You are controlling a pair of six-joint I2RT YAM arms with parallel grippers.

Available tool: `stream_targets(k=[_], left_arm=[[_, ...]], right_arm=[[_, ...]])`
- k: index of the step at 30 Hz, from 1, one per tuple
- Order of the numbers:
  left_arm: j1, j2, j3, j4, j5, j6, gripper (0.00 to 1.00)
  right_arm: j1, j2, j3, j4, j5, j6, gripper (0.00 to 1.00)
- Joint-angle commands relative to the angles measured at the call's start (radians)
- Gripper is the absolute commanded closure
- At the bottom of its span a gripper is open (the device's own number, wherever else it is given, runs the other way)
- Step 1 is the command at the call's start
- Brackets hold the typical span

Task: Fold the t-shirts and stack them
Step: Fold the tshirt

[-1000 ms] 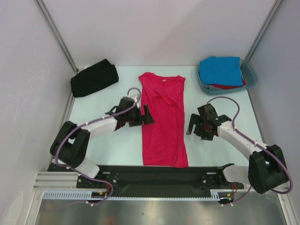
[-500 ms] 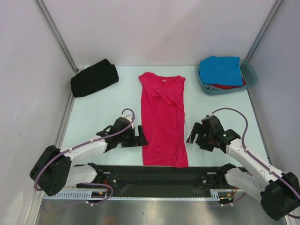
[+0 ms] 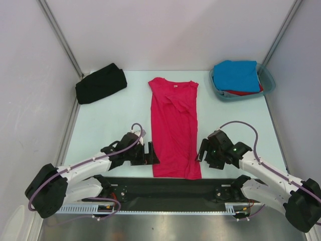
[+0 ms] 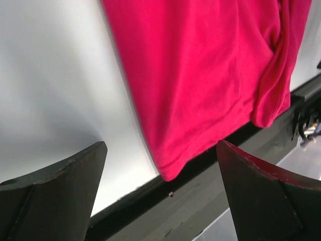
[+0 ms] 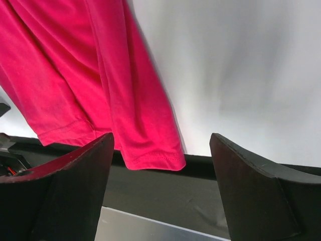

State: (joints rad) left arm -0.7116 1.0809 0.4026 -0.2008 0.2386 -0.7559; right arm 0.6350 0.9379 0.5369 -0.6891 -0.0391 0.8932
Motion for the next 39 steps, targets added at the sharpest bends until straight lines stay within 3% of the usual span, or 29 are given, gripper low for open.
stream_targets(k=[1,11,17,18,20,33,35,36,39], left_arm=[[-0.046,-0.027,-0.036,-0.039,0.033,-0.043,0.02],[-0.147,0.056,-0.022,-0.034,-0.008,-0.066,0.36],[-0.169,0.074,-0.019,-0.031,-0.030,-0.076,0.82],[-0.170,0.073,-0.018,-0.038,-0.033,-0.076,0.93],[-0.172,0.065,-0.019,-0.048,-0.041,-0.076,1.00],[-0.177,-0.067,-0.005,-0.204,-0.110,-0.066,0.97],[-0.177,-0.075,0.002,-0.207,-0.111,-0.060,0.80],[-0.178,-0.079,0.010,-0.216,-0.116,-0.051,0.56],[-0.183,-0.142,0.057,-0.227,-0.154,-0.008,0.21]], right_arm=[[0.032,0.007,0.002,-0.004,0.028,0.039,0.17],[0.097,0.055,0.011,0.011,0.080,0.069,0.19],[0.114,0.053,0.009,0.010,0.097,0.081,0.19],[0.115,0.052,0.008,0.013,0.099,0.081,0.19],[0.118,0.052,0.005,0.014,0.099,0.084,0.19],[0.126,0.068,0.000,-0.003,0.117,0.093,0.20],[0.126,0.065,0.015,-0.009,0.136,0.087,0.20],[0.126,0.067,0.021,-0.013,0.148,0.084,0.20],[0.124,0.071,0.086,-0.041,0.226,0.050,0.20]])
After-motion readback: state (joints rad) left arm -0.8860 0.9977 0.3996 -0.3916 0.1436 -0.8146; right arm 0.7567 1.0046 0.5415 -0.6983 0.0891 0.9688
